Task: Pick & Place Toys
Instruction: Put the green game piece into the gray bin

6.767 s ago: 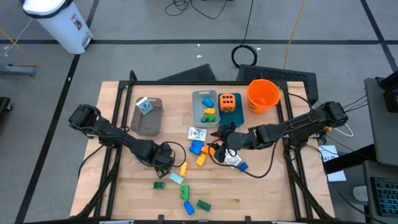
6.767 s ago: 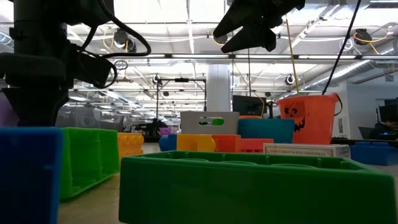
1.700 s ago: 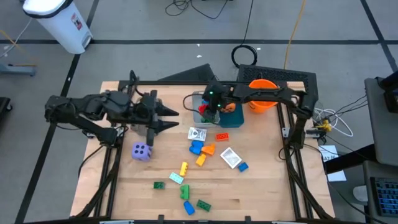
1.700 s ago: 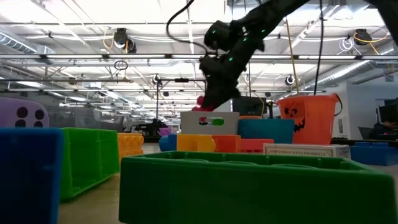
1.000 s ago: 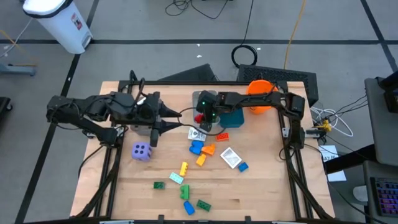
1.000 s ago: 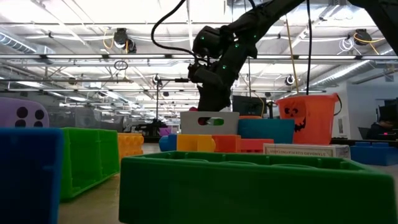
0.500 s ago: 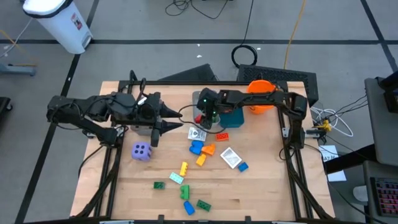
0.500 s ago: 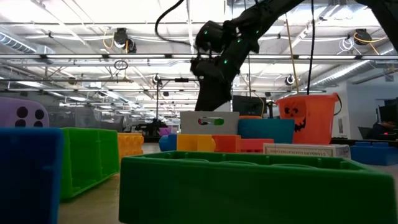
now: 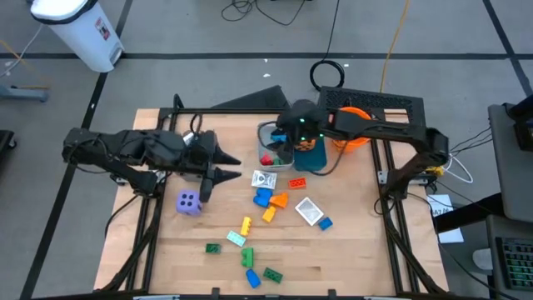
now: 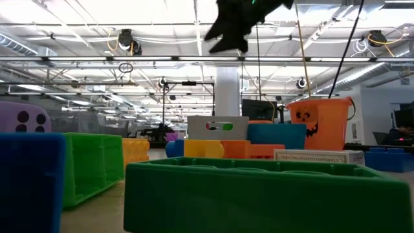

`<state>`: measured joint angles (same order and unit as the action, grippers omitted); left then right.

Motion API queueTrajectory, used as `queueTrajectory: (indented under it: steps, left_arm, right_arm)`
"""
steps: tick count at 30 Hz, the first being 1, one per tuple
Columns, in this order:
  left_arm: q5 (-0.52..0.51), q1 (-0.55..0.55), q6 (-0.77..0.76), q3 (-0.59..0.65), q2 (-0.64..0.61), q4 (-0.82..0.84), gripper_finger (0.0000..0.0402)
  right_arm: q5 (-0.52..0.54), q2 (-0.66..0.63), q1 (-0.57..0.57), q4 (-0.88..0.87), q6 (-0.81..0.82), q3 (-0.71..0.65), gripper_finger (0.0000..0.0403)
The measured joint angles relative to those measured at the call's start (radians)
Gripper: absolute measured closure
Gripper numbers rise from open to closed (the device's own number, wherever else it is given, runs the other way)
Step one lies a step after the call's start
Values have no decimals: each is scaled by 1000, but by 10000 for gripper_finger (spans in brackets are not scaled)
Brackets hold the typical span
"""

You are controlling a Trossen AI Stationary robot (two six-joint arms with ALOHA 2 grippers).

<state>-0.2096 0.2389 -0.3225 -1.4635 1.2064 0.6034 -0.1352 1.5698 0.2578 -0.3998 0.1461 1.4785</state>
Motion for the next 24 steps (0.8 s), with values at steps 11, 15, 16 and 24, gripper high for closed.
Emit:
queueTrajectory:
  steps: [11, 15, 16, 24]
  left_arm:
    - [-7, 194, -179, -1, 101, 158, 231]
    - [-19, 264, -253, -1, 165, 238, 231]
    - [-19, 284, -277, -1, 180, 270, 231]
    - [-19, 431, -408, 0, 282, 533, 231]
  right_arm:
    - [9, -104, -236, 28, 81, -80, 184]
    - [89, -104, -346, 78, 140, -140, 190]
    - [112, -104, -372, 96, 149, -158, 191]
    - [213, -104, -522, 325, 277, -315, 192]
